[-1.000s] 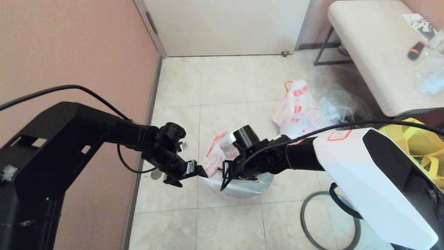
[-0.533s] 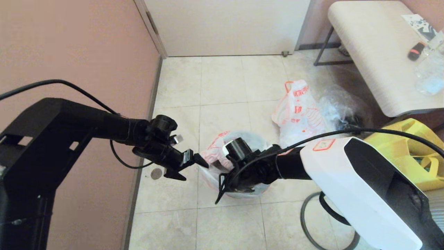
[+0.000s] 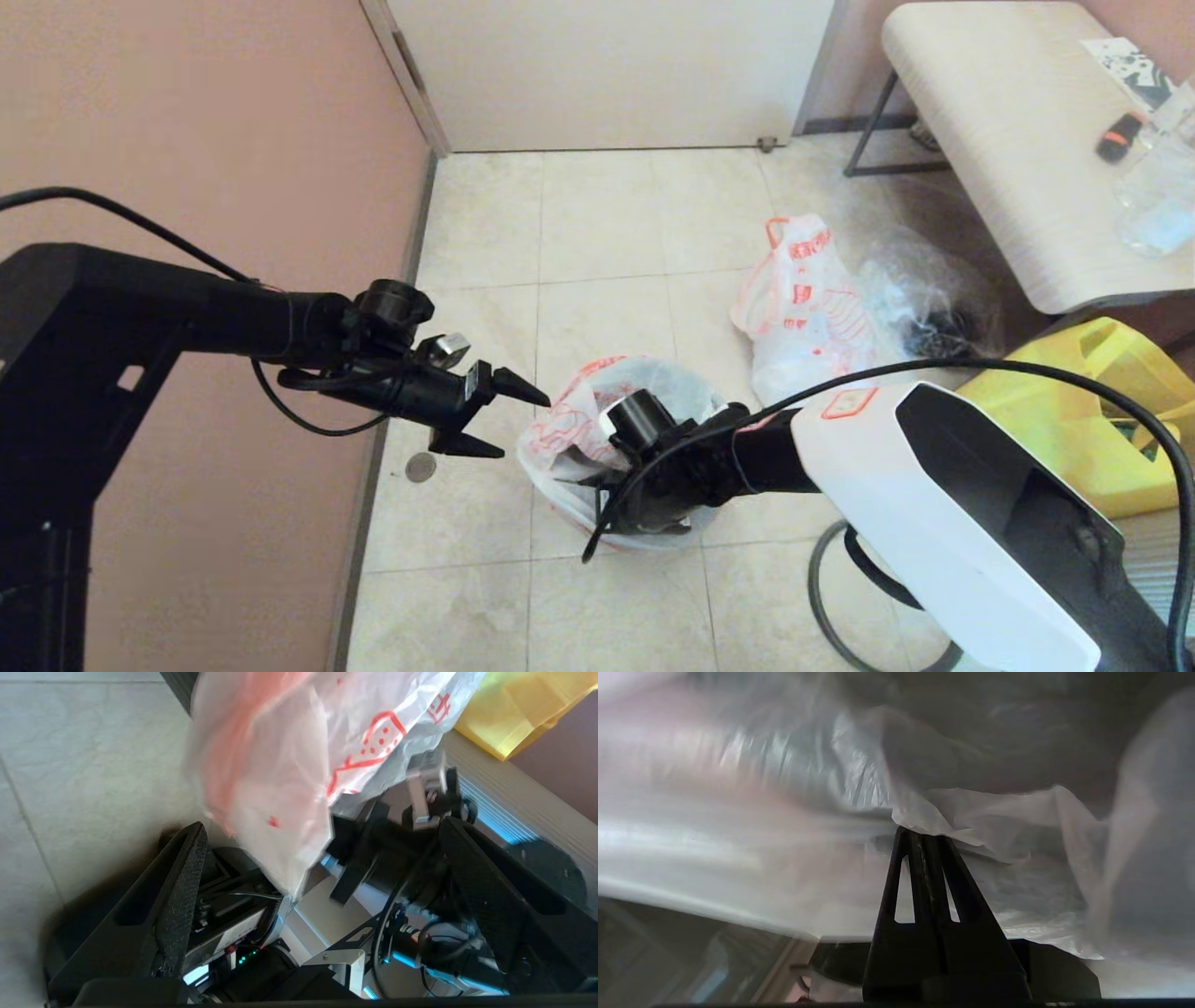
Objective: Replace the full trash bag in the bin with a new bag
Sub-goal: Put the new garbage bag on the trash can
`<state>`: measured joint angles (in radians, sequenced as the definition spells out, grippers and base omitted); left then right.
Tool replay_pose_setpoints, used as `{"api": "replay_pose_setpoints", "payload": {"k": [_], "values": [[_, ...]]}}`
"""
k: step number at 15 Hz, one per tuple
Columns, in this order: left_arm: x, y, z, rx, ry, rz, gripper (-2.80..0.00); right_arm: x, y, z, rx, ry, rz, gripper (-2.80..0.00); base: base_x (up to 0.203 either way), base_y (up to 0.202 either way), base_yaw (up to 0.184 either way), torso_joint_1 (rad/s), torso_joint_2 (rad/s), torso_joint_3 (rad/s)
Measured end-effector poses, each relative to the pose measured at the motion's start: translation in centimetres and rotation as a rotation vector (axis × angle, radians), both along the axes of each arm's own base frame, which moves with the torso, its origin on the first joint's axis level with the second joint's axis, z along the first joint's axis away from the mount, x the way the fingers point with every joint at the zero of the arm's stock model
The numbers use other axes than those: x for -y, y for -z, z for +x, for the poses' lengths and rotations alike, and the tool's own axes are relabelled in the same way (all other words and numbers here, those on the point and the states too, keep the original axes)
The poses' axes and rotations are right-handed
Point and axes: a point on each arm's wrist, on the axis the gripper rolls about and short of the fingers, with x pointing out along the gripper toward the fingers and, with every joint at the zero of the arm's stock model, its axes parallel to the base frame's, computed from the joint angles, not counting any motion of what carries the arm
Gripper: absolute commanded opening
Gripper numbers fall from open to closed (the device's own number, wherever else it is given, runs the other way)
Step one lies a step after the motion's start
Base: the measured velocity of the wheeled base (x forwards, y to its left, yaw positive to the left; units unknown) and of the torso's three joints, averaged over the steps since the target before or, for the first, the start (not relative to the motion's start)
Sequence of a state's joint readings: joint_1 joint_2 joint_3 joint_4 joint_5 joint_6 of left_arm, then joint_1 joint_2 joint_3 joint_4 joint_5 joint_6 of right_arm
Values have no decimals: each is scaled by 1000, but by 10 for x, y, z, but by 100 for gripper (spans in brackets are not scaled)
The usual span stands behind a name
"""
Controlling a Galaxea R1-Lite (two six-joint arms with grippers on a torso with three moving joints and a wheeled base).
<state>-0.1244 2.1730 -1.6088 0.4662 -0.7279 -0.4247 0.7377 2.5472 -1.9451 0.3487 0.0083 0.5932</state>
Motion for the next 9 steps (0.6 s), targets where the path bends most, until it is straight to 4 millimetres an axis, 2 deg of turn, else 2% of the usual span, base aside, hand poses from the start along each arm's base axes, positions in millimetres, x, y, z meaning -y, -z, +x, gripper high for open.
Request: {"api": "replay_pose_setpoints", "payload": {"k": [2,5,9], "values": [[-3,-1,1,-3,-22,-8,0,2,-8,0,9,4,8,-280,0,0,0,0,0,0],[-7,-4,4,-1,-46,-18,0,10,-33,-4,20,12,17,-280,0,0,0,0,0,0],[-7,-4,4,1,-47,-18,0,21,-86,-13,100,23,71,-280,0,0,0,0,0,0]]}}
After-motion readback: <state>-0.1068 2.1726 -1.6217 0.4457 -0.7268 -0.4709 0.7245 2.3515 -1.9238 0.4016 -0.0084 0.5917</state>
